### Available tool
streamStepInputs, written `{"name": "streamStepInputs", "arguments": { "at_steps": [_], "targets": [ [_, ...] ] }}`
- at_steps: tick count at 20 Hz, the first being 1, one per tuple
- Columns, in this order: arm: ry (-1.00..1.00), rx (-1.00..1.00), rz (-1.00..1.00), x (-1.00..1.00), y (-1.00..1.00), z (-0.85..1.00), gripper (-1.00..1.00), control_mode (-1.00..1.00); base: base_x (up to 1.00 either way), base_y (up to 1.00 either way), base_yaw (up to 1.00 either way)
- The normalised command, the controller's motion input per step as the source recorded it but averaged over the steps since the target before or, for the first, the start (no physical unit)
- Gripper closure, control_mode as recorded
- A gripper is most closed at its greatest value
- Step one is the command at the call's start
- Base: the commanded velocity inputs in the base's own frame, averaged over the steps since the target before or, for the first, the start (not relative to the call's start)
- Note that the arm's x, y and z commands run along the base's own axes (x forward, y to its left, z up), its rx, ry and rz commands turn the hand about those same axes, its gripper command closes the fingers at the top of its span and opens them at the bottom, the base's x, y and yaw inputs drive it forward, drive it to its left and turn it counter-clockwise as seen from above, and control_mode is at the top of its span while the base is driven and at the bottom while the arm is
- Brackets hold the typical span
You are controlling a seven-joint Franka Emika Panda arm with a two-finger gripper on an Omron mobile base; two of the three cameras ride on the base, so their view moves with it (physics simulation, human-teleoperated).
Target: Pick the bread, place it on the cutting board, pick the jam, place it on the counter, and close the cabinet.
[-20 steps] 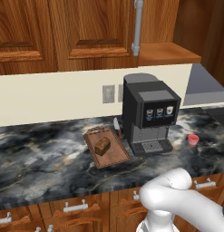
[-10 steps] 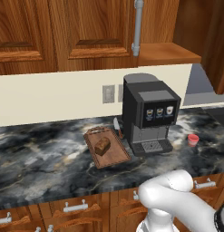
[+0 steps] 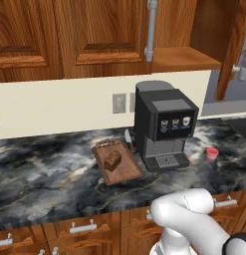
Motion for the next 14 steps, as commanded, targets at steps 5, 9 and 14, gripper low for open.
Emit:
{"name": "streamStepInputs", "arguments": {
  "at_steps": [5,9,14],
  "targets": [
    [0.02,0.00,-0.18,0.07,0.46,0.00,-1.00,-1.00,0.00,0.00,0.00],
    [0.01,0.00,-0.19,0.20,0.32,0.00,-1.00,-1.00,0.00,0.00,0.00],
    [0.00,0.00,-0.12,0.44,0.06,0.00,-1.00,-1.00,0.00,0.00,0.00]
  ]
}}
